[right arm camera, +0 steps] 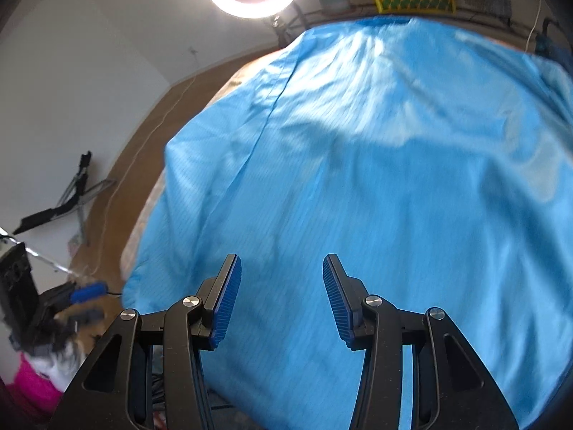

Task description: Fold large clothes

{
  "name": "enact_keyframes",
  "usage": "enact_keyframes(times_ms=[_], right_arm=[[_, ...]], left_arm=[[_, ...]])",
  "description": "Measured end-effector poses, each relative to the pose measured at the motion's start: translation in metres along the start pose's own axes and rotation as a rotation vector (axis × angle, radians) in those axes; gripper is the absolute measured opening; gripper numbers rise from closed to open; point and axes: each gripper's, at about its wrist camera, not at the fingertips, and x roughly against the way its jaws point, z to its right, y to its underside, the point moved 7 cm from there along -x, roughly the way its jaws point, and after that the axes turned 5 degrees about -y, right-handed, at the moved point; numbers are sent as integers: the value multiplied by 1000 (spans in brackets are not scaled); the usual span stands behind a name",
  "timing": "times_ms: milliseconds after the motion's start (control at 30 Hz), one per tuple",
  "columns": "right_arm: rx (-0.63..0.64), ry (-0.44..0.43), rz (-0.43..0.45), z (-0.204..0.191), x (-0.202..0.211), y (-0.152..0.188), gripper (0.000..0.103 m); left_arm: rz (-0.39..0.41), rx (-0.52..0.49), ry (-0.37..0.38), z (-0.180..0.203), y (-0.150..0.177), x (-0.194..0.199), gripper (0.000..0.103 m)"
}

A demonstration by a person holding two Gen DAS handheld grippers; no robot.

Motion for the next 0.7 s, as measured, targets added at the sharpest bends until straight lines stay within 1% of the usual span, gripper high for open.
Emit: enact_keyframes(times_ms=[33,67,133,200,233,267,300,333,367,433,500,533,567,600,700], right_arm=[[5,-9,-14,-4,-6,3,46],[18,-18,-33,-11,-12,8,46],[40,-35,-56,-22,-21,13,46],[63,-67,-84,-37,-33,20,46],[75,-91,-102,-47,-39,24,46],[86,-108,-117,-55,-45,28,46],[100,-119,-131,-62,-51,30,46],[123,-127,-145,-71,-57,34,46],[140,-129,-156,-78,-61,38,46],[162,-132,-175,-86,-71,43,46],[164,-134,-192,-90,-80,47,46],[162,-135,-199,-91,-85,49,46],[153,-134,-208,-90,-91,50,46],[141,-137,-215,-89,-96,51,46],[130,-160,-202,-90,-102,49,47]], left_arm=[[1,75,-14,-20,-1,0,45],[0,139,-12,-36,0,-1,45],[-20,212,-3,-57,3,-8,46],[-42,263,2,-68,6,-17,46],[-63,270,25,-68,7,-24,46],[-82,264,27,-66,8,-30,48],[-95,245,5,-66,10,-37,48],[-100,216,-38,-65,9,-44,48],[-107,197,-58,-62,7,-49,48],[-129,166,-59,-56,11,-58,48],[-135,133,-77,-51,18,-60,48],[-139,117,-84,-48,22,-62,42],[-140,111,-84,-46,24,-63,17],[-144,105,-91,-44,27,-64,8],[-100,114,-111,-38,32,-55,5]])
